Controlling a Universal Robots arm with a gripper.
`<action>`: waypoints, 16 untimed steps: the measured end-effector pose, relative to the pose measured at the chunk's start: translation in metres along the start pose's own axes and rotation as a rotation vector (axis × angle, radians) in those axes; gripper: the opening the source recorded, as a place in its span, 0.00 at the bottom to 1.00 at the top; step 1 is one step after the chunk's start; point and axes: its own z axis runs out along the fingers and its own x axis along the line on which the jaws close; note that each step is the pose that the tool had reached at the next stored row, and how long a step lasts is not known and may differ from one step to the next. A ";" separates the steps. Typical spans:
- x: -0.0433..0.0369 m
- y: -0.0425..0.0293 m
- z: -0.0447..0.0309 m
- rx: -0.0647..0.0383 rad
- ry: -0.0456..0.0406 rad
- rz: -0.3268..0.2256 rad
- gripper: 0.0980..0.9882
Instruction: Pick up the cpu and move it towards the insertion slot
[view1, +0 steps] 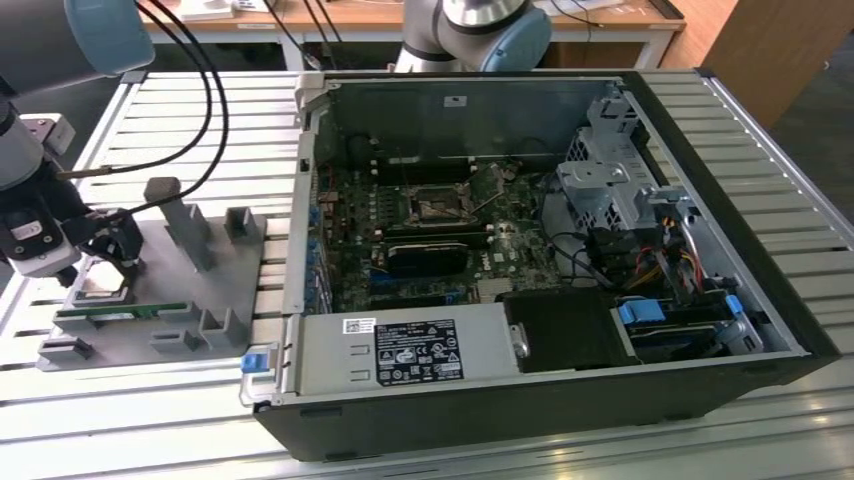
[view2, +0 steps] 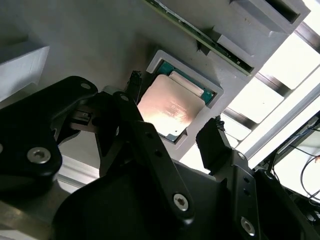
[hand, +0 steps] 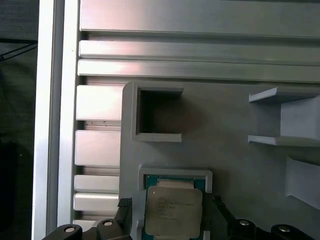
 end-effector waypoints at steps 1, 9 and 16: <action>0.0000 0.0001 0.0009 0.003 0.0000 0.000 0.70; 0.0000 0.0002 0.0054 0.004 0.0002 0.000 0.61; -0.0001 0.0003 0.0056 0.004 -0.0004 0.000 0.50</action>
